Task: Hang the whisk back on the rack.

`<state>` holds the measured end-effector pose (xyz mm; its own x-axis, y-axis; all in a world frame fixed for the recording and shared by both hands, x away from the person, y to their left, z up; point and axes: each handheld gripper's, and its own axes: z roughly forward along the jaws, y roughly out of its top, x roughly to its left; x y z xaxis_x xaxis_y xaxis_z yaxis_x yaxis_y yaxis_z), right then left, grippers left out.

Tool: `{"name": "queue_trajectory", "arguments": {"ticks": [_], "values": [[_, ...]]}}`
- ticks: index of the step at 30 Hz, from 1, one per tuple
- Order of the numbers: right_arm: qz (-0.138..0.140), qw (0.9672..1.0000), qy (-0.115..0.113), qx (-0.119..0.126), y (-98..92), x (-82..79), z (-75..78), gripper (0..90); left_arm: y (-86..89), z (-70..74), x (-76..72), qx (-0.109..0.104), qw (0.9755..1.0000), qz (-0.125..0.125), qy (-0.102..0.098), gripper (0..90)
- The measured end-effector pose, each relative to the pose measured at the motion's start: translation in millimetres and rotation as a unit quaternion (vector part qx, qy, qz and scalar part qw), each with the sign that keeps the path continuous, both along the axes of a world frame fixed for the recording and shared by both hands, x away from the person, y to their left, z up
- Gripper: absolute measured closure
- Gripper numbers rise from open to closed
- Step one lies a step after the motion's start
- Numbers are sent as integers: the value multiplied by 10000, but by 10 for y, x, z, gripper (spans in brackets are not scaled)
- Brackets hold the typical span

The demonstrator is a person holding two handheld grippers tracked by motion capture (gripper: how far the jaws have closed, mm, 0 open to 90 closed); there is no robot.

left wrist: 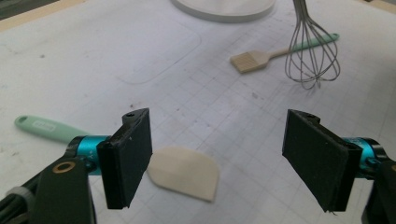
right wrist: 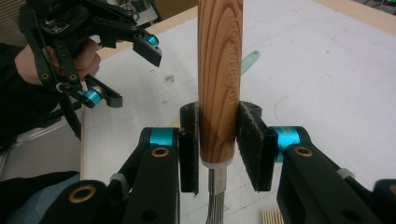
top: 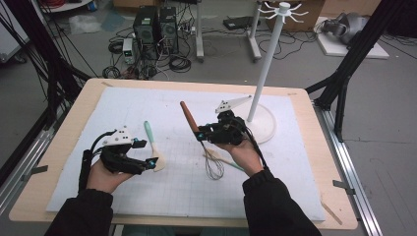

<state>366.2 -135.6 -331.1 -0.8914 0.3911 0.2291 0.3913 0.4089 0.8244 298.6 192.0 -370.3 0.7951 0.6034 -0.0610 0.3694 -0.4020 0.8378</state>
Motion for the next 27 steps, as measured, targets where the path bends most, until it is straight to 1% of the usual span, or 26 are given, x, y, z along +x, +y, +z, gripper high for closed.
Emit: {"name": "queue_trajectory", "arguments": {"ticks": [1, 2, 3, 4, 6, 7, 12, 17, 20, 27], "values": [[-24, 10000, 0, 2, -7, -13, 4, 702, -26, 10, 8, -47, 10000, -14, 17, 251], [22, 10000, -10, 45, -16, -19, 2, 702, -53, 19, 18, -71, 10000, -33, 16, 255], [16, 10000, -36, 60, -23, -31, 2, 702, -74, 32, 25, -50, 10000, -73, 17, 262], [14, 9999, -95, 75, -32, -37, -2, 702, -100, 44, 33, -75, 9999, -105, 21, 268], [49, 9998, -124, 133, -47, -58, -3, 702, -141, 74, 52, -87, 9998, -195, 20, 272], [37, 9998, -125, 115, -53, -74, 2, 702, -164, 89, 59, -144, 9996, -224, 30, 278], [67, 9995, -266, 146, -91, -121, 18, 702, -242, 197, 95, -247, 9990, -380, 0, 304], [94, 9991, -347, 211, -124, -173, 28, 702, -337, 309, 114, -353, 9979, -543, -19, 336], [131, 9988, -434, 206, -118, -212, 42, 701, -396, 373, 123, -418, 9970, -644, -26, 363], [225, 9978, -572, 242, -113, -268, 60, 701, -501, 516, 155, -540, 9954, -789, -62, 392]]}}
